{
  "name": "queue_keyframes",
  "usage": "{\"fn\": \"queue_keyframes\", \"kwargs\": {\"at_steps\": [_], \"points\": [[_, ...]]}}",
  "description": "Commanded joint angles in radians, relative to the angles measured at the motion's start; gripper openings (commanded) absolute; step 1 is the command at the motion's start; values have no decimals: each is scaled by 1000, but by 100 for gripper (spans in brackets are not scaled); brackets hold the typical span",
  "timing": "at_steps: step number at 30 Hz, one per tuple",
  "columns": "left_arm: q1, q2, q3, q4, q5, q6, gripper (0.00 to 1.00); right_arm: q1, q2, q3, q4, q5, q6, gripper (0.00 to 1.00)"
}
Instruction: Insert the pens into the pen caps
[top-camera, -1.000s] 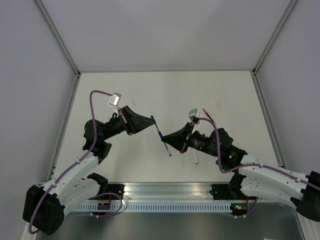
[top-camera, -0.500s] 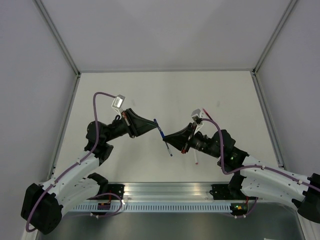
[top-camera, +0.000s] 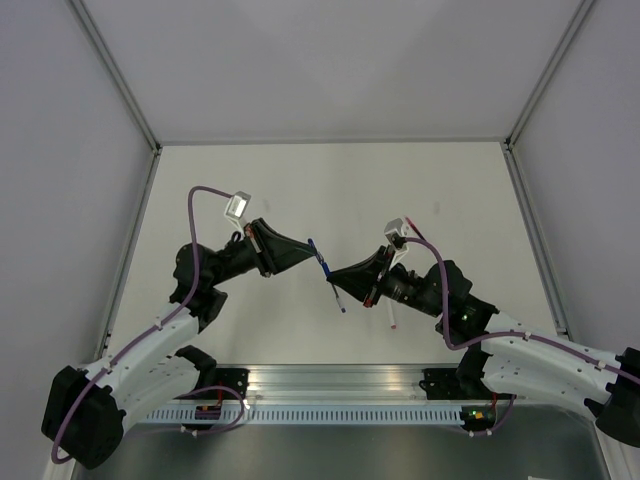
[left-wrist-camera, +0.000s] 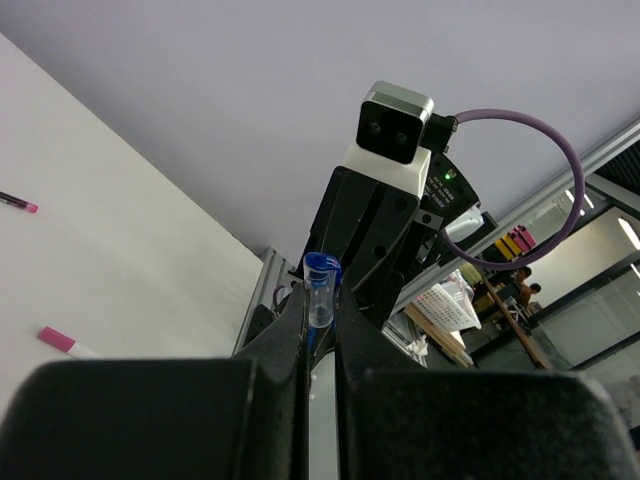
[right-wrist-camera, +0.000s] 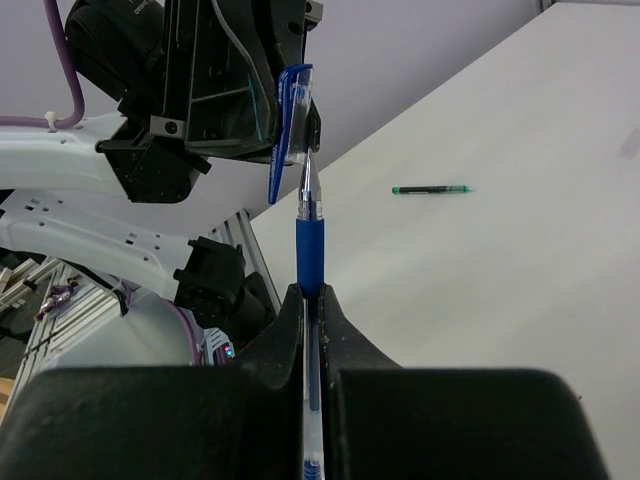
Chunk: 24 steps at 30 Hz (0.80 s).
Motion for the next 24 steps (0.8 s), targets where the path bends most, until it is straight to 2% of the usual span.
{"fn": "queue_keyframes", "kwargs": {"at_steps": [1,14,24], "points": [[-6,-18,52,14,-23,40,2,3,-19,-1,18,0,12,0],[-6,13,87,-22,-33,57,2,5,-47,-12,10,-9,19,0],[-6,54,87,20,-19,31,2,3,-38,-3,-1,-11,16,0]]}}
